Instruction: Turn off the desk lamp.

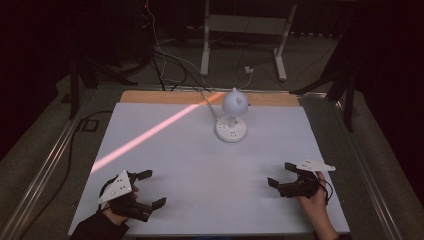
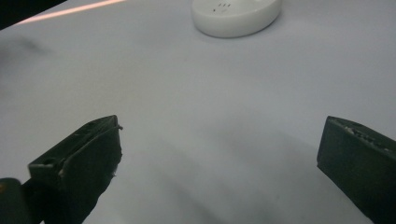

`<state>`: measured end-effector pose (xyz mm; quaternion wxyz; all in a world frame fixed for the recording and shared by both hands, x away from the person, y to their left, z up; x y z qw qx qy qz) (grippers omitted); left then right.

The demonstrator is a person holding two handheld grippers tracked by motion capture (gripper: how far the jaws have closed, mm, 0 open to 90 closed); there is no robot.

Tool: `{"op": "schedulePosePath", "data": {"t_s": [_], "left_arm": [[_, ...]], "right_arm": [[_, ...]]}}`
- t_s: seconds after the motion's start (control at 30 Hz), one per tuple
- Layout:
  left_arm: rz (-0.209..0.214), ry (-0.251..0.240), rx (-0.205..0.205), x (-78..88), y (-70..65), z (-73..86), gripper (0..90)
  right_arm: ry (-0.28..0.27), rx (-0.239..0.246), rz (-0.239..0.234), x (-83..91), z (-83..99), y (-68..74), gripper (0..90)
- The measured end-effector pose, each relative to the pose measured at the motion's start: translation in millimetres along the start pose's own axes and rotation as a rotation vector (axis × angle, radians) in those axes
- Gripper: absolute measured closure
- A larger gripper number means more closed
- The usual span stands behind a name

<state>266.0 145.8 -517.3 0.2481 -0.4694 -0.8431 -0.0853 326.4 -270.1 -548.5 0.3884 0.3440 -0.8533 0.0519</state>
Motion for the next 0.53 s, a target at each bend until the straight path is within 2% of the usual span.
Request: {"op": "schedulePosePath", "data": {"t_s": [0.2,0.43,0.53], "left_arm": [[0.000,0.004,0.001,-1.1,-0.2,0.3,0.6],[-0.003,0.004,-0.006,-1.2,-0.6,-0.1,0.6],[-0.002,0.004,-0.006,-0.9,-0.7,0.0,0.6]], "right_arm": [[0.009,0.028,0.021,5.8,6.9,4.6,0.0],[0.006,0.055,0.002,2.1,3.3,10.8,0.0],[0.010,0.076,0.012,0.3,2.8,13.0,0.0]]}}
Point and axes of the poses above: each handheld gripper's, and its own axes: x roughly backward along the jaws, z roughly out of its underside, y roughly to its left, the point moved 8 cm from there along -x, roughly forward along the jaws, and after that the axes turned 13 degrees about y, right-handed, at the moved point
